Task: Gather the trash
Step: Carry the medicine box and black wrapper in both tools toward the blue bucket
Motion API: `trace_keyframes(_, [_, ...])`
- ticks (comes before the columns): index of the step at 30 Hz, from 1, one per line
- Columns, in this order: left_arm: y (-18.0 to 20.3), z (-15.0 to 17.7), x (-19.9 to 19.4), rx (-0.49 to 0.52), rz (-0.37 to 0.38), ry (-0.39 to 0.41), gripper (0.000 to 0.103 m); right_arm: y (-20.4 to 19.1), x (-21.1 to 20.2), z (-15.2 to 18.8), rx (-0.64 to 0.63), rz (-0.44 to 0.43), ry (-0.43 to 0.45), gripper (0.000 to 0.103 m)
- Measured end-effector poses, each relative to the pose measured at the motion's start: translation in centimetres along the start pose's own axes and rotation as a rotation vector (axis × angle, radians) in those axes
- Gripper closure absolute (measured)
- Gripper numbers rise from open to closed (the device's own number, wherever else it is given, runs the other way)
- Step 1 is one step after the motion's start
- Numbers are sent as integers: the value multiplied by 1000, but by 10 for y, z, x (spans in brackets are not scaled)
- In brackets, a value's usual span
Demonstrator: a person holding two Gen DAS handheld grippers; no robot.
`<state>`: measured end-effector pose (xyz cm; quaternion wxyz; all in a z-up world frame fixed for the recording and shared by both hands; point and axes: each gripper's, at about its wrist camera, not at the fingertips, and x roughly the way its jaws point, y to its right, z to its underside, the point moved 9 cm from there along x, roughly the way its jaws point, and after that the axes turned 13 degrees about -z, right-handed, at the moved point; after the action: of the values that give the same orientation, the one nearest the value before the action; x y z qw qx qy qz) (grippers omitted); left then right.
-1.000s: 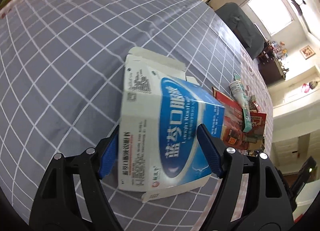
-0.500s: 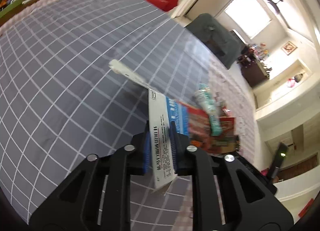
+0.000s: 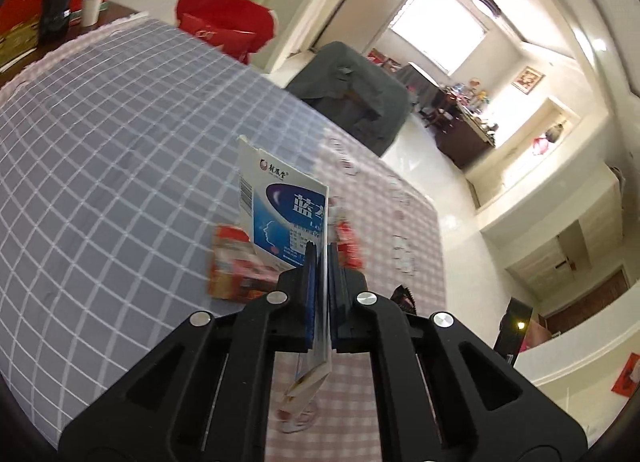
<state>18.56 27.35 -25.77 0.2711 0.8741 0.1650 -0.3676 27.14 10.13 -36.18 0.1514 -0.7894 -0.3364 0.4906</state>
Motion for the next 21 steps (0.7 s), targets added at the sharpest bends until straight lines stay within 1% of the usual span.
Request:
trace_keyframes(5, [58, 11, 2, 64, 60, -16, 98, 12, -42, -7, 22, -10, 53, 94])
trace_keyframes(9, [114, 30, 12, 129, 112, -59, 98, 33, -79, -14, 48, -1, 100, 94])
trace_keyframes(13, [171, 54, 21, 202, 162, -97, 98, 65, -119, -18, 84, 21, 150, 94])
trace_keyframes(14, [191, 63, 25, 229, 180, -110, 98, 73, -129, -19, 95, 28, 163, 94])
trace_keyframes(21, [288, 119, 43, 347, 260, -182, 98, 143, -196, -17, 176, 97, 240, 94])
